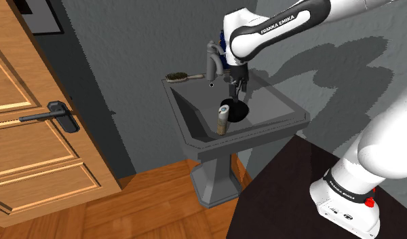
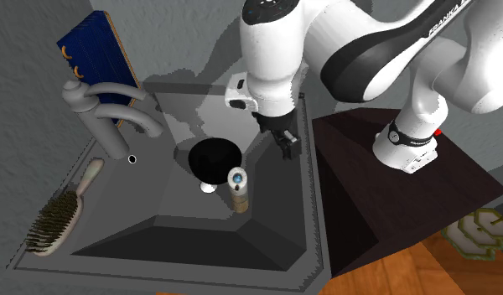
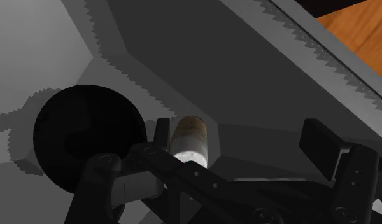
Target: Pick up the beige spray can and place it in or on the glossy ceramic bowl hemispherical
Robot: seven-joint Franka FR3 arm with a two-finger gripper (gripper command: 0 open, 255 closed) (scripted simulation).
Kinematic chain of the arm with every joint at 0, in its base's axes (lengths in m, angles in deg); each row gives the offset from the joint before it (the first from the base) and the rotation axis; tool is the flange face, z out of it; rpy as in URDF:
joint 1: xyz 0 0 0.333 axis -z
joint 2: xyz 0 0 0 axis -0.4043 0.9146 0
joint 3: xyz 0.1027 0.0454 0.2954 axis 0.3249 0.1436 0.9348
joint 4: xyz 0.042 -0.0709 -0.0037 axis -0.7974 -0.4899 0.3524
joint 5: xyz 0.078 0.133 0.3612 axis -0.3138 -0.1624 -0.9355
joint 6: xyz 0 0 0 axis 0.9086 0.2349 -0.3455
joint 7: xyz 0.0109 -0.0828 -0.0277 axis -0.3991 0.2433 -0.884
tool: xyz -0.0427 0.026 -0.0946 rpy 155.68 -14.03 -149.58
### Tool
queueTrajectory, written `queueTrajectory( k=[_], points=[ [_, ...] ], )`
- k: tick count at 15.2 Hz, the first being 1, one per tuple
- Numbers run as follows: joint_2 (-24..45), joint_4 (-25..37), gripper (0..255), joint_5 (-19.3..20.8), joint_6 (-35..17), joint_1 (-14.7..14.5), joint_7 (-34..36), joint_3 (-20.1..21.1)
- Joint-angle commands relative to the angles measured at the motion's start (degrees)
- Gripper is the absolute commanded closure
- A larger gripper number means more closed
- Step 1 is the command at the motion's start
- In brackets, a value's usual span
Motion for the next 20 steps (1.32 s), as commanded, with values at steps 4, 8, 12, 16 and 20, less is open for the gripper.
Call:
queueTrajectory(
  k=[4, 8, 12, 16, 20],
  points=[
    [11.8, 7.0, 0, 3.0, -3.8, 0.0, -0.1, -0.2],
    [20.9, 14.0, 0, 5.2, -5.1, -0.3, -0.3, -0.6],
    [25.9, 17.0, 0, 6.4, -6.7, -0.5, -0.3, -1.0],
    [27.1, 15.5, 0, 6.8, -9.4, -0.3, -0.1, -1.3],
    [27.6, 15.0, 0, 7.0, -10.4, -0.2, 0.1, -1.4]
  ],
)
